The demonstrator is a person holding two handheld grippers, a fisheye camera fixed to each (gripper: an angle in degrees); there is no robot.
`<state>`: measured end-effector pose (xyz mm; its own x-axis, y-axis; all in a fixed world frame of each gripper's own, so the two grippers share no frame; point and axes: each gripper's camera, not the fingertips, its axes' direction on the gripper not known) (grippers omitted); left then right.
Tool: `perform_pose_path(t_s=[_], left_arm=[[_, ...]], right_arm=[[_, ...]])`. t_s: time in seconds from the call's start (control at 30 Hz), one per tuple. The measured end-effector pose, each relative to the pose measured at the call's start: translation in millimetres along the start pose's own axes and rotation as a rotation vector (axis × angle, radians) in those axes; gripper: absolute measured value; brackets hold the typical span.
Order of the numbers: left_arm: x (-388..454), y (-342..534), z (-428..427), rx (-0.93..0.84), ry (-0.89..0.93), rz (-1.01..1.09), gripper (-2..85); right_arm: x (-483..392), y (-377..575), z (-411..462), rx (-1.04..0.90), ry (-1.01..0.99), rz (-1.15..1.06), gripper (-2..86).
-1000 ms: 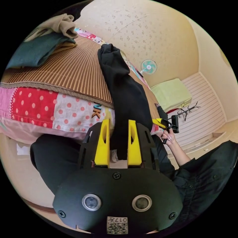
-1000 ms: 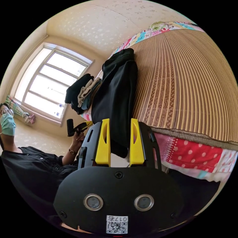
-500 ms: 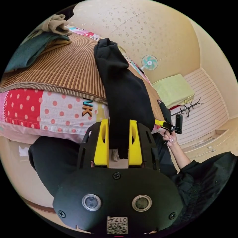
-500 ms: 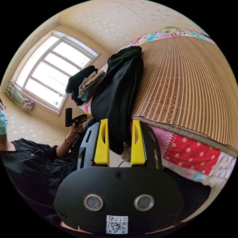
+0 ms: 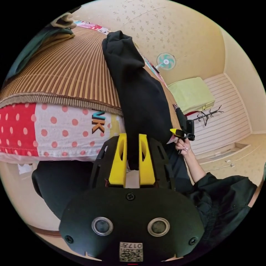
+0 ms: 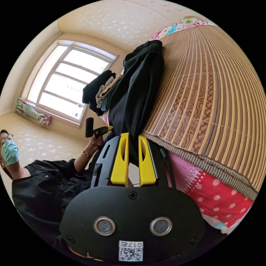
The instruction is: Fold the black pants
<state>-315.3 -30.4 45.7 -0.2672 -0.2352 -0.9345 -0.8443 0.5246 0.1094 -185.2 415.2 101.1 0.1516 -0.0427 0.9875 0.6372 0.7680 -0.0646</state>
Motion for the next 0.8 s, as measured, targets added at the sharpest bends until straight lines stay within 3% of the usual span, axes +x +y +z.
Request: perform_pose_path(t_s=[0.13, 0.4, 0.53, 0.6, 0.67, 0.73, 0.8], left_arm=[[14.5, 18.0, -17.8, -0.013, 0.125, 0.052, 3.6], [140.2, 38.6, -170.5, 0.359, 0.632, 0.413, 3.3], [229.0, 27.6, -223.6, 0.458, 0.612, 0.568, 9.0], [280.9, 26.4, -226.0, 0.394, 0.438, 0.580, 13.2], [308.7, 36.6, -218.4, 0.385, 0.277, 0.579, 6.9], [321.3, 50.3, -224.7, 0.426, 0.377, 0.635, 4.0], [333.0, 53.5, -243.6, 0.429, 0.625, 0.687, 3.3]], right_arm=[[-24.3, 41.6, -12.2, 0.077, -0.119, -0.103, 3.4], [-156.4, 112.6, -128.4, 0.396, -0.434, -0.556, 2.5], [-259.6, 134.8, -190.2, 0.514, -0.328, -0.771, 2.4], [-287.6, 143.2, -202.8, 0.552, -0.263, -0.783, 2.3], [-304.8, 157.5, -215.0, 0.584, -0.288, -0.785, 2.3], [-313.1, 175.0, -231.0, 0.615, -0.363, -0.811, 2.3], [-324.7, 195.1, -252.1, 0.678, -0.357, -0.820, 2.2]])
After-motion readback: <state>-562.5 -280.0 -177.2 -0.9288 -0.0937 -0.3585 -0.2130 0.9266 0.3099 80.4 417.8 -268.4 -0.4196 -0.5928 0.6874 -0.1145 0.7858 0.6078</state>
